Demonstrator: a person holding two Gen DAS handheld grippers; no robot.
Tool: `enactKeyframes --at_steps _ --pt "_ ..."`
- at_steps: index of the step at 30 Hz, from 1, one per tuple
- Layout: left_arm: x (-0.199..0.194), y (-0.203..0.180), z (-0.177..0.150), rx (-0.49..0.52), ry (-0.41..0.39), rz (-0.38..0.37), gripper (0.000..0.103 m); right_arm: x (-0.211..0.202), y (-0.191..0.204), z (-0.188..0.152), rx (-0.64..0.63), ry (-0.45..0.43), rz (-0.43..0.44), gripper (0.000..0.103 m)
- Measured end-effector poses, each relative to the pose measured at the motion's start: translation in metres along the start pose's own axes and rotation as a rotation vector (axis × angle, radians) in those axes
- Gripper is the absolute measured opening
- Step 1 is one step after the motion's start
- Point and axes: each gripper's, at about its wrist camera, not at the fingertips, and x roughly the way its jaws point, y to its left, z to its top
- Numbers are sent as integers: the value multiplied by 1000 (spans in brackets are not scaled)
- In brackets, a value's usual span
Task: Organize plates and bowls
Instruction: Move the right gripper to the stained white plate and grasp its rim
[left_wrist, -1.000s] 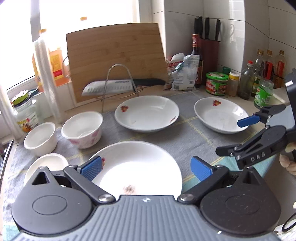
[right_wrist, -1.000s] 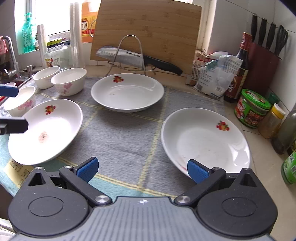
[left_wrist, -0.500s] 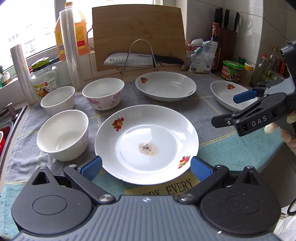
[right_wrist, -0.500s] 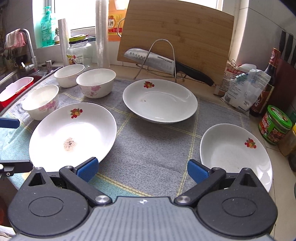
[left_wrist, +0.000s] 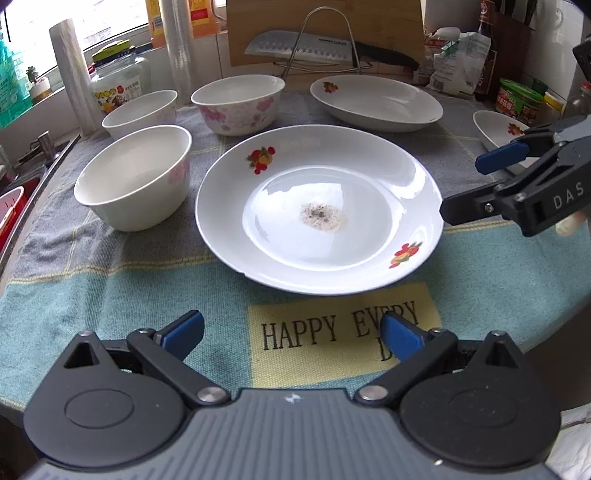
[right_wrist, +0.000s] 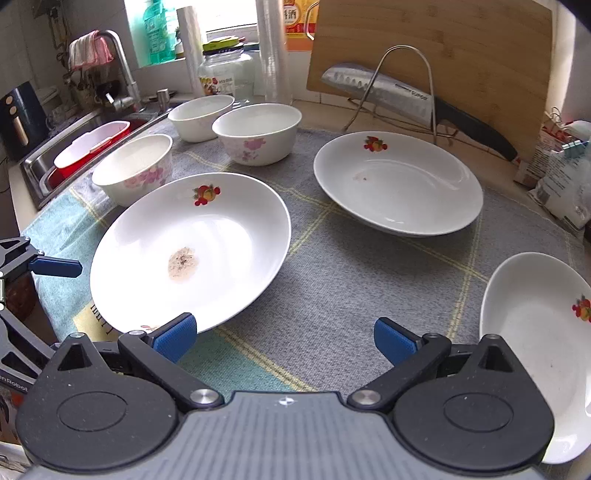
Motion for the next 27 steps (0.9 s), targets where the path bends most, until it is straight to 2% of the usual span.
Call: enactKeyframes --at_steps 5,12,27 --pt "6 7 -3 12 -16 -47 102 16 12 10 -25 35 30 103" --pt "15 16 6 121 -52 -137 102 38 28 27 -35 79 35 103" --pt "31 36 15 267 -126 -273 103 74 43 53 7 151 -28 103"
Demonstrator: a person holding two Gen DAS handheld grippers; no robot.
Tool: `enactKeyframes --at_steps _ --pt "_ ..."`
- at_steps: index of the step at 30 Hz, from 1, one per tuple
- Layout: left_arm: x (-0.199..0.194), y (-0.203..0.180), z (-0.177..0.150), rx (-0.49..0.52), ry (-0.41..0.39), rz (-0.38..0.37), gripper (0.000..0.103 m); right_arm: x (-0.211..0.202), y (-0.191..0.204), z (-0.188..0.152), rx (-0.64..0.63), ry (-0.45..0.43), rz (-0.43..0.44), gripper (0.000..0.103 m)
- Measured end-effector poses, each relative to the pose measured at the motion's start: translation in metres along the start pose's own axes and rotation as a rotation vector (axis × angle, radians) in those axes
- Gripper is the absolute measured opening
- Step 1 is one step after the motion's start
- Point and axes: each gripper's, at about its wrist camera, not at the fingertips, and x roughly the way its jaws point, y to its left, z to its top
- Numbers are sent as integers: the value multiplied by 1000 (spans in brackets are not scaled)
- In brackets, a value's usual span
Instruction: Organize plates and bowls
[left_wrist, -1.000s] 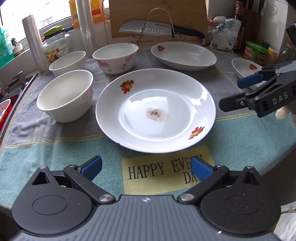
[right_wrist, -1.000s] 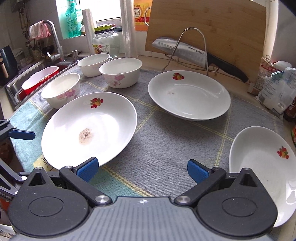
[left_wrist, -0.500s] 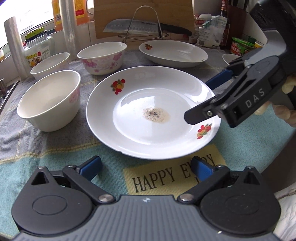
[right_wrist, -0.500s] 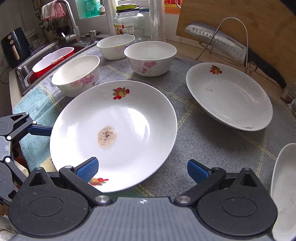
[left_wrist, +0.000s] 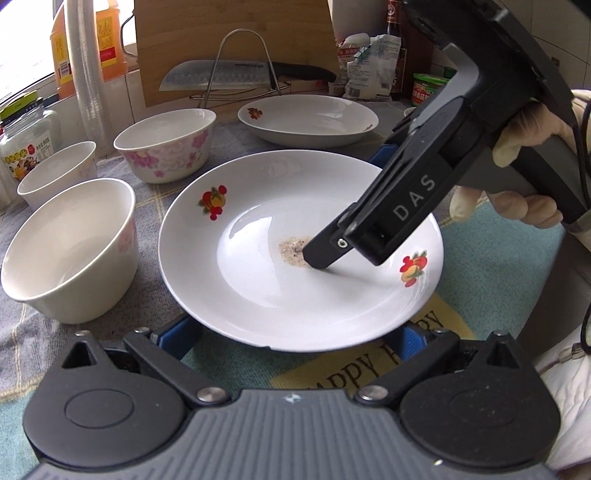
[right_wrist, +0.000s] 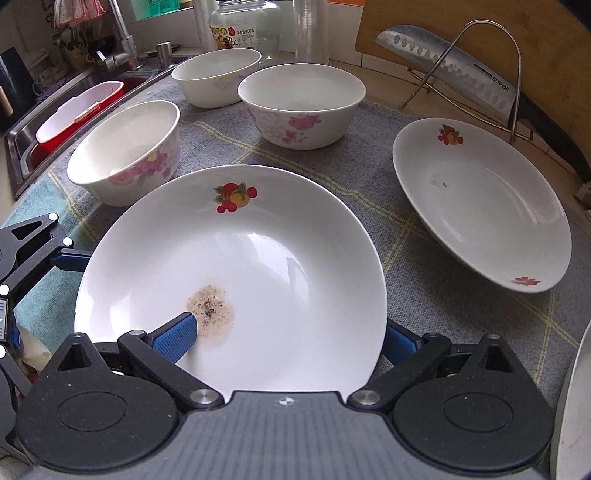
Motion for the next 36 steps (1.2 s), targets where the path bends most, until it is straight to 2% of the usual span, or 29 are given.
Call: enactKeyframes --at_steps 11,21,30,36 --pt "-1 8 -4 65 -55 -65 103 5 0 11 -34 62 18 103" --pt "-1 12 -7 88 -86 -90 103 13 -4 24 -106 62 61 103" --pt "-2 13 -6 97 -80 -97 103 12 -13 33 -134 91 171 103" --pt "-3 13 -5 99 -73 -95 103 16 -17 41 -122 107 212 103"
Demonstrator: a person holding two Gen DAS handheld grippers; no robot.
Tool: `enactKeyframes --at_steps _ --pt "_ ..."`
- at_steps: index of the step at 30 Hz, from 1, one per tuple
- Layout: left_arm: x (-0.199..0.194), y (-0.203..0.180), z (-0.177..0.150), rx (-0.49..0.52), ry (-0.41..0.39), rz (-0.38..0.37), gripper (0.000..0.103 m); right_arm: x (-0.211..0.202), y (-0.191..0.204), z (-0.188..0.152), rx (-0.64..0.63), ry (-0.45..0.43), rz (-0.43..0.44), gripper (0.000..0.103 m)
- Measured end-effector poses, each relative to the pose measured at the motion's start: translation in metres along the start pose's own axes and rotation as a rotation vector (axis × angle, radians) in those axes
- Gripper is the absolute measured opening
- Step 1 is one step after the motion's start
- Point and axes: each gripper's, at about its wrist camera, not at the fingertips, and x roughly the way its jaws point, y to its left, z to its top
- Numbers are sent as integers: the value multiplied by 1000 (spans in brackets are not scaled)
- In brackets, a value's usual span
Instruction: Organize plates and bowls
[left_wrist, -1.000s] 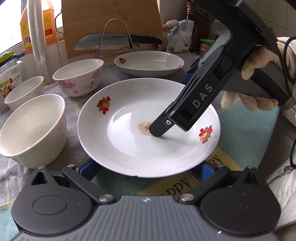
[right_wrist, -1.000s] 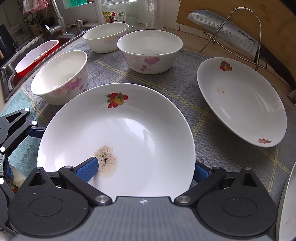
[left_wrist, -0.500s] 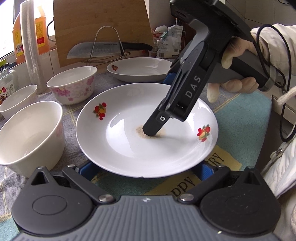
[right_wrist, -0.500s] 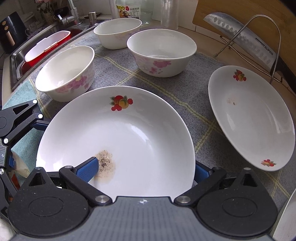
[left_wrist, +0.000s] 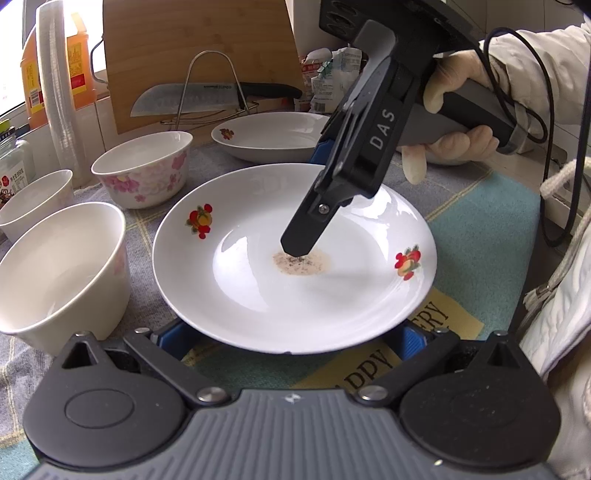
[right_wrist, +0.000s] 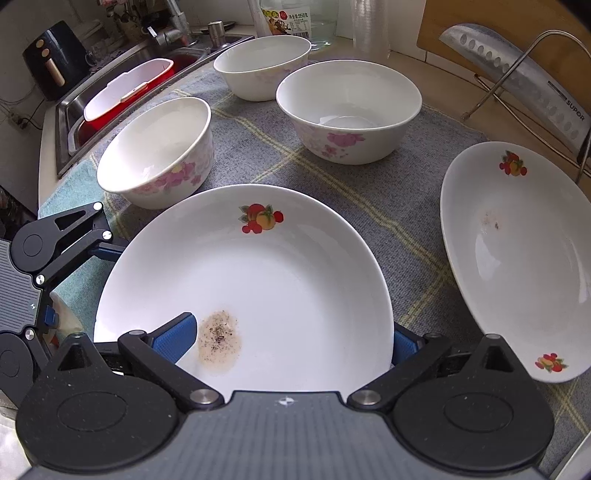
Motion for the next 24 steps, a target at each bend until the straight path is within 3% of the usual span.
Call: enactKeyframes --at_steps 10,24 --pt "0 0 1 23 2 0 103 -4 -20 9 161 43 117 103" --pt "-1 1 2 40 7 -1 103 -8 -29 9 198 68 131 95"
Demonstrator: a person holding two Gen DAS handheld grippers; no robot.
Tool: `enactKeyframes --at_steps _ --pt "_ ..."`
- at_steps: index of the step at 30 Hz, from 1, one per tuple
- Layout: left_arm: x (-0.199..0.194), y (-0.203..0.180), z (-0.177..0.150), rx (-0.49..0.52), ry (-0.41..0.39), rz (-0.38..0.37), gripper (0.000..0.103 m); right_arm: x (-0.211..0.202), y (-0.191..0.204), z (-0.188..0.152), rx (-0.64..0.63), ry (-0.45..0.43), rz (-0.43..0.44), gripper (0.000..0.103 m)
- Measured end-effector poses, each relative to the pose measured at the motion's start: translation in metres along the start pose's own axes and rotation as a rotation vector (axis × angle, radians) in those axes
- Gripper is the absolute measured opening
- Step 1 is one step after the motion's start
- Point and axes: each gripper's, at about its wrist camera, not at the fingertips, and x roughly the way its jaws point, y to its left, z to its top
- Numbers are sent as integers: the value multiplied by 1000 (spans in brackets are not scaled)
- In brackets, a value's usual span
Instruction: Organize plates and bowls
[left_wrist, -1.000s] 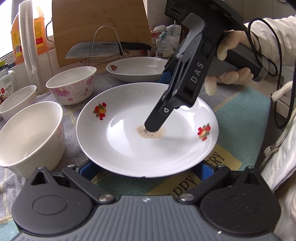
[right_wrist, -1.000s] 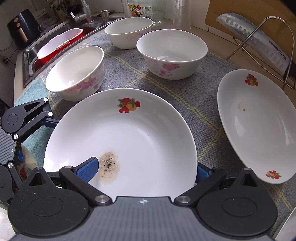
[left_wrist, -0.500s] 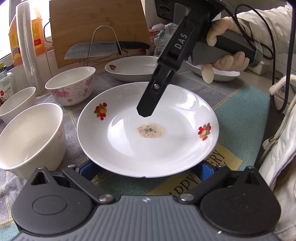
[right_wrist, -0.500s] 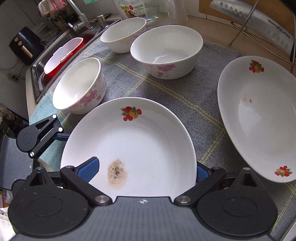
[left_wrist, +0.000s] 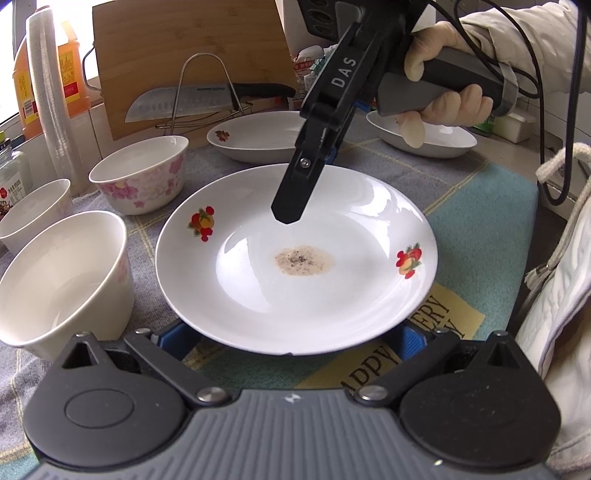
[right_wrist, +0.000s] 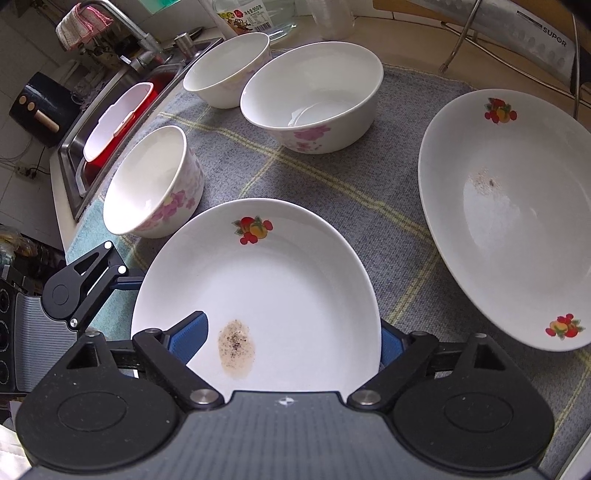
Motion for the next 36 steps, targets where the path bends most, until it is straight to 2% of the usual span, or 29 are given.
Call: enactKeyframes --at_steps 19,36 --pt "-3 -3 12 26 37 -28 102 -14 7 -15 -20 -34 -8 95" --pt "9 -32 60 98 30 -95 102 -66 -20 -50 26 -129 -53 95"
